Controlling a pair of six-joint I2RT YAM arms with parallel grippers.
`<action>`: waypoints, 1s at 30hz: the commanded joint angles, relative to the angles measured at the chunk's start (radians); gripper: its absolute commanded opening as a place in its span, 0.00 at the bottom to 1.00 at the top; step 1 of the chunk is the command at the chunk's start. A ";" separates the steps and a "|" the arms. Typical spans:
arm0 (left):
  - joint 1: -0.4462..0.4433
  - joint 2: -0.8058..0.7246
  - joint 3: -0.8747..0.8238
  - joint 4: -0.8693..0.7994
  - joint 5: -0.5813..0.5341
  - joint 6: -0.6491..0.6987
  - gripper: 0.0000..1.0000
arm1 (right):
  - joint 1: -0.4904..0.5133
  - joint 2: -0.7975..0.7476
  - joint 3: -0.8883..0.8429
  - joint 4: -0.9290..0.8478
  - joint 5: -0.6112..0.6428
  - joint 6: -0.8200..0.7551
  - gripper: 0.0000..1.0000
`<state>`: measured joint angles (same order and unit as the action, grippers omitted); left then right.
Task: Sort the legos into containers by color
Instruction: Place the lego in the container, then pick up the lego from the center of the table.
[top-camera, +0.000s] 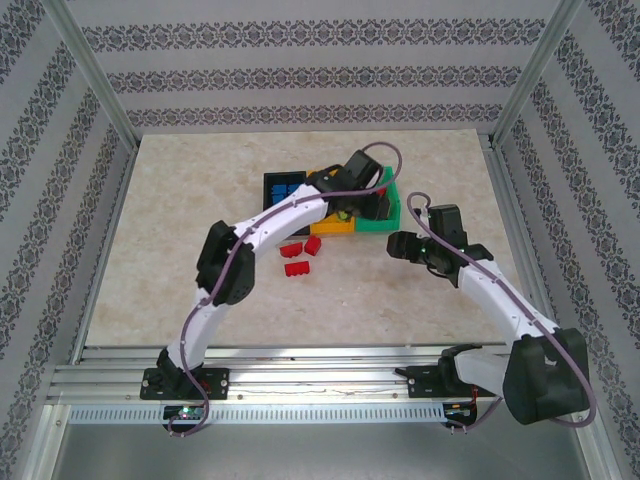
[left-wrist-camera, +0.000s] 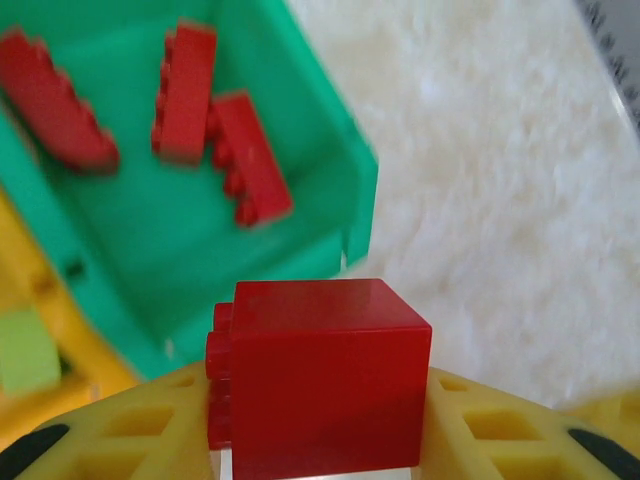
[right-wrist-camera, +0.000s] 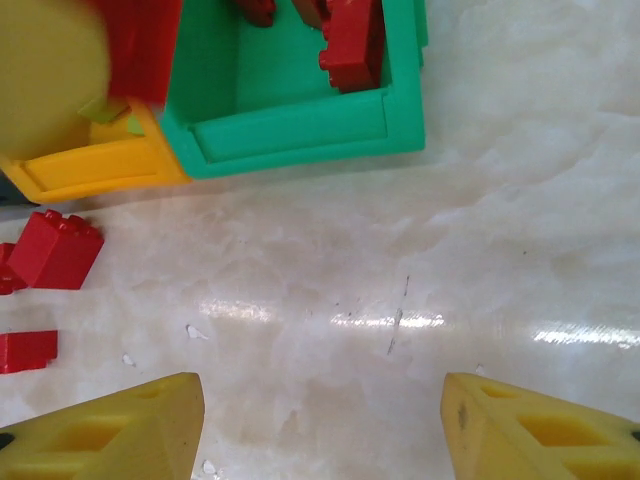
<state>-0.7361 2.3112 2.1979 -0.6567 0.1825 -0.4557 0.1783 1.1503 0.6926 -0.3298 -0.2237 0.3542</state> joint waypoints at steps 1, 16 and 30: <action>0.047 0.141 0.256 -0.155 -0.007 0.026 0.46 | -0.010 -0.053 -0.033 -0.010 -0.033 0.036 0.64; 0.119 0.229 0.406 -0.073 0.118 -0.029 0.72 | 0.058 -0.120 -0.093 -0.020 -0.079 0.081 0.64; 0.214 -0.461 -0.669 0.393 0.110 -0.097 0.71 | 0.498 0.280 0.122 0.156 0.008 0.087 0.80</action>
<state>-0.5697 1.9514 1.6764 -0.4335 0.2886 -0.5045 0.6373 1.3659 0.7498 -0.2359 -0.2333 0.4431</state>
